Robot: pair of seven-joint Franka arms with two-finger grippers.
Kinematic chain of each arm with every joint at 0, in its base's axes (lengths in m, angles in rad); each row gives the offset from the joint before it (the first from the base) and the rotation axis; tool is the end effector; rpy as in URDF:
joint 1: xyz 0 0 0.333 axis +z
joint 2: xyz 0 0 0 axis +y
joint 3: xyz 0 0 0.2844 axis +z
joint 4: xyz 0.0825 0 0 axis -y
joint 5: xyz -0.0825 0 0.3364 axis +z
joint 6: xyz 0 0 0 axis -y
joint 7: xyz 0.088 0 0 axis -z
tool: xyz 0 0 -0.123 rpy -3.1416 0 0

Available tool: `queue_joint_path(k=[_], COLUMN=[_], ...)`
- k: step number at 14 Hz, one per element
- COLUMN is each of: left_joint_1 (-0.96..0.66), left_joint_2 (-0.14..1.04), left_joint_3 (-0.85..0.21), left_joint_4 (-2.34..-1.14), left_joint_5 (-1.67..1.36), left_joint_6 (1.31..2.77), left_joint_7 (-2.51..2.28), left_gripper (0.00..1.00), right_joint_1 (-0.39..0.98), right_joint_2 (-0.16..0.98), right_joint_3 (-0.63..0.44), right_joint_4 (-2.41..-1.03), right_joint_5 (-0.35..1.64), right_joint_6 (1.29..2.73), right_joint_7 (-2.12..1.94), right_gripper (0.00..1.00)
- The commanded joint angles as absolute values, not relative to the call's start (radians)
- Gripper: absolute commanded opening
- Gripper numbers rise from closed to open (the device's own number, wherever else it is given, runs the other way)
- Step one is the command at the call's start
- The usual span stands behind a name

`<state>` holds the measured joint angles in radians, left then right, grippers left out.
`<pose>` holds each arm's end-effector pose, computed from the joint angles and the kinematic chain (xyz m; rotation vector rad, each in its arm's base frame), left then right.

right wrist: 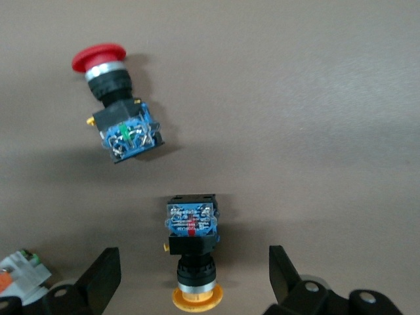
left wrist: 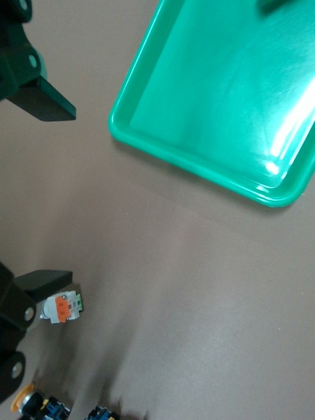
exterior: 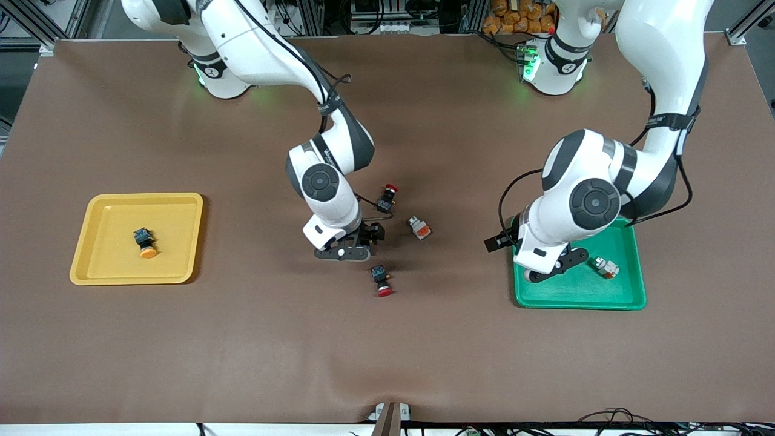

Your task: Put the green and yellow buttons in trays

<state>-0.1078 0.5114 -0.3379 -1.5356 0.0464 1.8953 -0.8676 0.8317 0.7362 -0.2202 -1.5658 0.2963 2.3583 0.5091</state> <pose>0.5685 -0.2382 0.3393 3.0352 0.6700 -0.2680 0.5204 0.3972 0.2162 -3.0372 0.0589 -0.0456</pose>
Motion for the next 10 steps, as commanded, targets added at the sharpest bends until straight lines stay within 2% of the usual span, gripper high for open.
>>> queue_joint_path(k=[1,6,9,10], left_joint_1=[-0.159,-0.190,-0.199,-0.201], left_joint_2=[0.525,0.535,0.532,0.532], left_joint_3=[-0.337,-0.337,-0.337,-0.337], left_joint_4=[-1.543,-1.617,-1.624,-1.626], left_joint_5=[0.029,0.031,0.038,0.038], left_joint_6=[1.942,2.078,2.097,2.108], left_joint_7=[-0.972,-1.028,-1.054,-1.054], left_gripper=[1.00,1.00,1.00,1.00], right_joint_1=[0.861,0.885,0.888,0.888], right_joint_2=[0.762,0.801,0.818,0.818], right_joint_3=[-0.233,-0.233,-0.233,-0.233], right_joint_4=[-1.557,-1.554,-1.554,-1.554], right_joint_5=[0.301,0.296,0.290,0.290], right_joint_6=[2.385,2.402,2.456,2.453], right_joint_7=[0.483,0.485,0.488,0.489], right_gripper=[1.00,1.00,1.00,0.71])
